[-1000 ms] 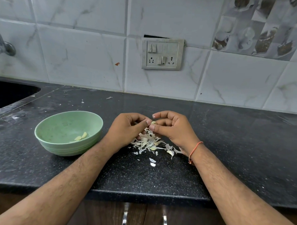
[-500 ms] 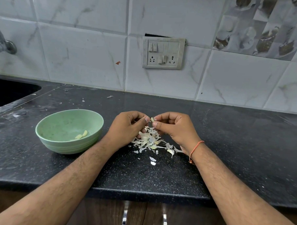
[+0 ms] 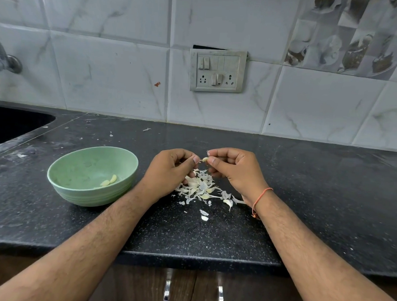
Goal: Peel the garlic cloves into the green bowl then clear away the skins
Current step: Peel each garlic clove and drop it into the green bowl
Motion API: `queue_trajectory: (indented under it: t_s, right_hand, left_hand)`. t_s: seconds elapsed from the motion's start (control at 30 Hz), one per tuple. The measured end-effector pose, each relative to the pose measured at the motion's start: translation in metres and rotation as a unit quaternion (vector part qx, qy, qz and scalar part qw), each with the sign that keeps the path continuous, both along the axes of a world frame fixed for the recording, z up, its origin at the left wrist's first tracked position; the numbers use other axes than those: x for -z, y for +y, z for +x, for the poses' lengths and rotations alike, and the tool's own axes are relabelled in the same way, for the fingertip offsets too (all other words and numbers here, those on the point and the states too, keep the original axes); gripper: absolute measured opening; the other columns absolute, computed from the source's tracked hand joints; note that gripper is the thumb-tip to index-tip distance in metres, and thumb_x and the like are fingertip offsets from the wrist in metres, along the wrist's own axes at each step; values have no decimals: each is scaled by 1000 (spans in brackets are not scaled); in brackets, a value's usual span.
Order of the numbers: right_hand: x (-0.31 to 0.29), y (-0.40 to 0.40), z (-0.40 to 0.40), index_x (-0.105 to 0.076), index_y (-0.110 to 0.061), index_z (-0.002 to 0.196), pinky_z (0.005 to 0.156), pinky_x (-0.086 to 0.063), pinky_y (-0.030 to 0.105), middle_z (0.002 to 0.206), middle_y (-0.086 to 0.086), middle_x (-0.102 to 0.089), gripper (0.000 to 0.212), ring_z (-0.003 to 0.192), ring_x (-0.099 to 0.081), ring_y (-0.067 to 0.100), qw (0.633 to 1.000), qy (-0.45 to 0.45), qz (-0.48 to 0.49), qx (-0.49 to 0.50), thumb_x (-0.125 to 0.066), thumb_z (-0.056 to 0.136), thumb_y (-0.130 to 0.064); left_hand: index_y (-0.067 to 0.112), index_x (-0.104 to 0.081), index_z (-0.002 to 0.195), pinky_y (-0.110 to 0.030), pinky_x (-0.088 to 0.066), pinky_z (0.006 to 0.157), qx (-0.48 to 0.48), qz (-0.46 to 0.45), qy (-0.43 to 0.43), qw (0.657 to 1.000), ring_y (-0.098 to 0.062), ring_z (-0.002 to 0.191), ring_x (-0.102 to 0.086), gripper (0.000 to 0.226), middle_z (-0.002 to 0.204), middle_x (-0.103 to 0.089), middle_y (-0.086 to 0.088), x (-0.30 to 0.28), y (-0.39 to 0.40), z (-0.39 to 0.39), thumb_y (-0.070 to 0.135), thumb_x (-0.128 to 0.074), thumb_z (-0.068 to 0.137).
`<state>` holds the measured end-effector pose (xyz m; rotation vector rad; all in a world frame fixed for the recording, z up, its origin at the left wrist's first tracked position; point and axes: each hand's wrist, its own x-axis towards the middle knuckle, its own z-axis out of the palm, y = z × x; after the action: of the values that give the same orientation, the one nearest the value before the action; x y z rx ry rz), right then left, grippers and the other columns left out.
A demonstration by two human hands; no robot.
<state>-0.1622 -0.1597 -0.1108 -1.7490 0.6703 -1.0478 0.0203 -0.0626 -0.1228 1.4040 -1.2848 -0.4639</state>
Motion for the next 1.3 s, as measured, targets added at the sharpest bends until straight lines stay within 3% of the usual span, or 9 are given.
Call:
queue_trajectory:
  t_s: [0.13,0.33,0.4,0.5,0.63,0.7,0.87,1.0,1.3]
  right_hand:
    - [0,0,-1,-80,-10,110,83,-66,47,89,12,-81,17,81,-78,25,1000,-7,1,-3,-78,95,-6]
    - [0,0,-3,-78,-8,113,79,-66,40,95,9,-82,17,80,-76,21,1000,-20,1,0,-75,96,-4]
    - [0,0,-2,-78,-10,113,79,-66,40,95,9,-82,18,80,-76,21,1000,-15,-4,-1,-76,96,-4]
    - [1,0,-2,-79,-15,114,80,-66,41,95,7,-81,21,82,-78,23,999,7,-33,-4,-78,95,-6]
    - [4,-1,-2,-81,-26,115,86,-66,40,96,0,-80,24,91,-78,23,993,48,-105,-11,-80,95,-13]
    - [4,0,-1,-80,-29,115,90,-64,37,97,-5,-80,25,94,-77,17,990,62,-125,-10,-81,94,-15]
    - [4,2,-1,-78,-27,118,95,-62,39,96,-6,-81,31,95,-78,16,989,55,-137,-18,-85,90,-14]
    - [3,3,0,-78,-22,118,91,-61,31,97,-4,-81,36,95,-77,15,990,34,-131,-28,-87,86,-8]
    - [3,5,-2,-84,-28,99,84,-65,39,91,-14,-80,14,86,-76,11,982,74,-173,19,-88,88,-21]
  left_hand:
    - [23,-78,97,-32,-62,64,-19,3,-13,1000,-17,69,-73,15,78,-78,-2,0,1,0,32,-68,104]
    - [30,-77,91,-28,-57,61,-12,42,-113,993,-3,58,-66,10,76,-78,5,2,1,-3,33,-73,99]
    - [30,-80,93,-25,-59,64,-6,39,-117,992,-2,62,-68,6,78,-78,11,3,2,-3,26,-77,95]
    - [28,-82,100,-20,-57,65,-5,28,-100,995,-1,70,-73,23,87,-80,18,1,3,-3,9,-74,91]
    - [28,-83,103,-14,-48,58,-25,-13,-99,995,1,57,-65,14,74,-77,14,0,4,-4,19,-77,94]
    - [26,-84,106,-11,-48,61,-18,-35,-88,995,3,62,-67,14,80,-79,14,0,4,-3,22,-80,93]
    - [29,-85,101,-10,-48,60,-38,-41,-107,993,1,63,-69,12,77,-78,15,-1,5,-4,23,-83,90]
    - [30,-86,96,-10,-44,58,-55,-44,-96,993,5,57,-62,8,68,-74,18,-1,6,-4,27,-85,88]
    - [32,-86,94,-11,-43,54,-36,-22,-103,994,3,53,-61,4,63,-72,17,-2,7,-4,31,-85,90]
